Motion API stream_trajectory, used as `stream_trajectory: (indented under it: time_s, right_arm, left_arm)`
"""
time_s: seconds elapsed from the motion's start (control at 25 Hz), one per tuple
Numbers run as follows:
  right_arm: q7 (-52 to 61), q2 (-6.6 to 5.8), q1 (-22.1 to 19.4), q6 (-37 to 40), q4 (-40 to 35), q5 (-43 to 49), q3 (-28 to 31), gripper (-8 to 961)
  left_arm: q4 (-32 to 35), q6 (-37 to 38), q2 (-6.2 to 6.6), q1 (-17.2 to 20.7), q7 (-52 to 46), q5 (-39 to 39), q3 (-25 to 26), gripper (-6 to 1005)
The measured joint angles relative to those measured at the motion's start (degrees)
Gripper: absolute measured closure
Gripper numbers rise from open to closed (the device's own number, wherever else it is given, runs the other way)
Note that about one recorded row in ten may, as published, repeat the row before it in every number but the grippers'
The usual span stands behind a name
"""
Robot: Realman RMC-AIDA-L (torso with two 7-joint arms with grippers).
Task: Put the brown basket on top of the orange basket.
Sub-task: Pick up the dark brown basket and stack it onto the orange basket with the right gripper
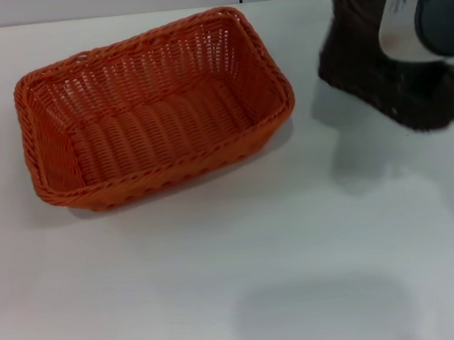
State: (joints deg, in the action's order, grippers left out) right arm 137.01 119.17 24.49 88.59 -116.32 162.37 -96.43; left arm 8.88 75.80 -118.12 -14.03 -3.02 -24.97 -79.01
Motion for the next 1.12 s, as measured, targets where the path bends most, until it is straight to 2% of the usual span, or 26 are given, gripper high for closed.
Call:
stream_trajectory:
  time_s: [0.16, 0.28, 0.68, 0.84, 1.0, 1.12]
  right_arm:
    - [-1.6, -0.23, 2.2, -0.1, -1.7, 0.0, -0.3, 776]
    - [-9.4, -0.28, 3.3, -1.5, -1.2, -1.6, -1.7, 776]
    - [-52.1, 0.07, 0.8, -21.5, 3.1, -2.2, -12.6, 777]
    - [-62.0, 0.1, 0.4, -26.5, 6.6, 1.1, -15.5, 777]
    - [-71.7, -0.28, -2.1, -41.0, 12.7, 4.8, -18.2, 777]
    - [-74.2, -0.6, -2.1, -46.5, 14.3, 4.9, -17.1, 776]
  left_arm:
    - [0.0, -0.2, 0.05, -0.1, 0.0, 0.0, 0.0, 181]
    - [0.1, -0.6, 0.09, -0.2, -0.2, 0.0, 0.2, 181]
    - [0.0, -1.5, -0.15, -0.4, -0.4, 0.0, 0.7, 181]
    - [0.0, -2.6, -0.32, -0.5, -0.5, 0.0, 0.7, 181]
    - [0.1, -3.9, -0.41, -0.6, -0.6, 0.0, 0.7, 181]
    - [0.1, -4.7, -0.44, -0.7, -0.6, 0.0, 0.7, 181]
